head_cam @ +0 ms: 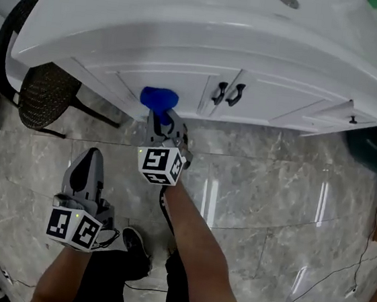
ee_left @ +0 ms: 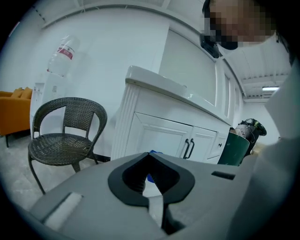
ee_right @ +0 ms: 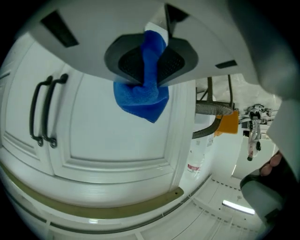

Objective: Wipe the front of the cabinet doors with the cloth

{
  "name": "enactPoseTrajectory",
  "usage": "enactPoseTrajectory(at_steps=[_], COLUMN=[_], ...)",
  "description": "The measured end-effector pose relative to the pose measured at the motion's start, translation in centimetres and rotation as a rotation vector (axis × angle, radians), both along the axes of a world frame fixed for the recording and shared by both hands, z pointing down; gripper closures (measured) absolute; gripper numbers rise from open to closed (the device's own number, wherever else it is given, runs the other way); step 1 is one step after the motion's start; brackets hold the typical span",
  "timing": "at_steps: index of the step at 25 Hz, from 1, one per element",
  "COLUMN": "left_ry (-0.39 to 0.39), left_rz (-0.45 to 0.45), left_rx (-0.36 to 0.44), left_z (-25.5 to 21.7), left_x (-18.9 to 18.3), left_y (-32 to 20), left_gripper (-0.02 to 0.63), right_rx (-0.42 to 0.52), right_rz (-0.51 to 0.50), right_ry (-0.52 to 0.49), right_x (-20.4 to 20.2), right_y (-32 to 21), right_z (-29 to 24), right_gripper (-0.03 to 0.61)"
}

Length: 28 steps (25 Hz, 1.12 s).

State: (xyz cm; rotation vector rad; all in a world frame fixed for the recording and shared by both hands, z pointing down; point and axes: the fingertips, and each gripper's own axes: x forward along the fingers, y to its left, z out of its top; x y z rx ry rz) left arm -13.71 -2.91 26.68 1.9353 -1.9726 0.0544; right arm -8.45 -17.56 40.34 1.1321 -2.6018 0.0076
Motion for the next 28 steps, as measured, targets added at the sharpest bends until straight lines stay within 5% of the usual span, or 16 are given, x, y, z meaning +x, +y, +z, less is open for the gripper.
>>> enactPoseTrajectory(at_steps=[11, 18, 21, 28], left_ry=[-0.081, -0.092, -0.098, -0.080], left_rz=[0.156, 0.166, 0.122, 0.060], left_rx=[0.211, 0.264, 0.281, 0.235], left_z=[8.6, 11.1, 11.8, 14.9], left_x=[5.1, 4.8, 2.1, -3.6], left_y=[-7.3, -9.3, -9.2, -7.7], left_gripper=[0.614, 0.614, 0.614, 0.614], right_rx=[0.146, 0.097, 0.114, 0.186], right_rz=[0.197, 0.400, 0.338, 0.004], right_ry=[0.003, -0.121, -0.117, -0.200], right_x=[13.2, 19.6, 16.9, 0.2], right_y=[-5.2, -6.0, -4.5, 2.2], right_z=[2.4, 3.5, 3.7, 0.7], right_gripper=[0.526, 0.526, 0.526, 0.527])
